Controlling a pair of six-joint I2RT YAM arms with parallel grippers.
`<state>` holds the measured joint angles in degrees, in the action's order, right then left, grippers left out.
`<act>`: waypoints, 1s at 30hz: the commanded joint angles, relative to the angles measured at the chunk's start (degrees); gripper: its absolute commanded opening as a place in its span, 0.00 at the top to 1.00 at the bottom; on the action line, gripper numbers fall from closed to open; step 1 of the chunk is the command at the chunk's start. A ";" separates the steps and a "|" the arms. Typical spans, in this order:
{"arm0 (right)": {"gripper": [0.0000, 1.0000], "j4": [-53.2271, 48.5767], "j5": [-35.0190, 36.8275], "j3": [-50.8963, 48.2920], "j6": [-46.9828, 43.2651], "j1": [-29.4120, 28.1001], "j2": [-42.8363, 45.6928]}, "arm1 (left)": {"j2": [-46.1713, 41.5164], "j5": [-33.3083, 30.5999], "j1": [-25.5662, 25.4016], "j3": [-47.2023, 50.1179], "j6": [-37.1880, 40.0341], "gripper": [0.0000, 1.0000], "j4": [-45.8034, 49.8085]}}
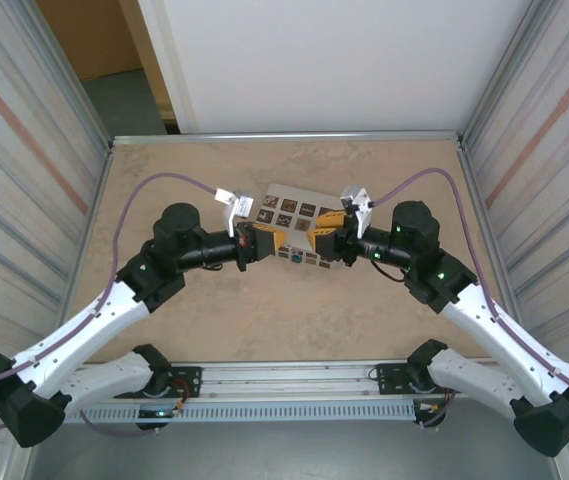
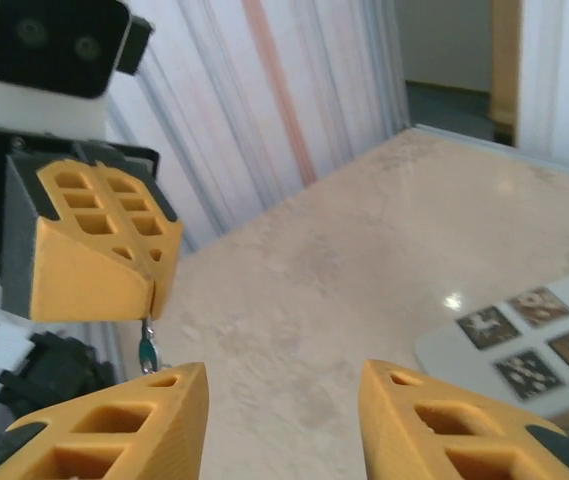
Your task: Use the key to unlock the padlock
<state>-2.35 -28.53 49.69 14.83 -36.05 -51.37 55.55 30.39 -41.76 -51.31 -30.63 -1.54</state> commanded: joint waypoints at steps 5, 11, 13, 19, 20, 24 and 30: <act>0.54 14.34 -13.13 -0.27 14.50 -1.07 -4.15 | -1.23 -0.86 -0.52 0.76 0.72 1.00 -2.94; 0.54 13.71 -13.15 0.50 14.44 -4.08 -7.20 | -1.38 -0.81 -0.52 0.86 0.68 1.00 -2.94; 0.54 13.47 -12.89 0.16 14.44 -4.14 -7.28 | -1.58 -0.95 -0.52 0.90 0.69 1.00 -2.94; 0.54 12.68 -12.17 -1.00 14.42 -4.15 -6.73 | -2.19 -1.74 -0.52 1.06 0.84 1.00 -2.63; 0.54 12.49 -12.25 -1.08 14.44 -4.27 -6.81 | -2.22 -1.83 -0.52 1.13 0.95 1.00 -2.62; 0.56 12.02 -12.44 -1.26 14.61 -4.89 -7.38 | -2.36 -1.98 -0.52 1.35 0.97 1.00 -2.64; 0.62 11.71 -11.83 -1.54 14.53 -5.04 -7.07 | -2.37 -2.26 -0.52 1.36 0.96 1.00 -2.49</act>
<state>9.06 -40.18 49.12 28.36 -40.66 -58.85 54.43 28.64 -41.76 -50.81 -30.63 -2.90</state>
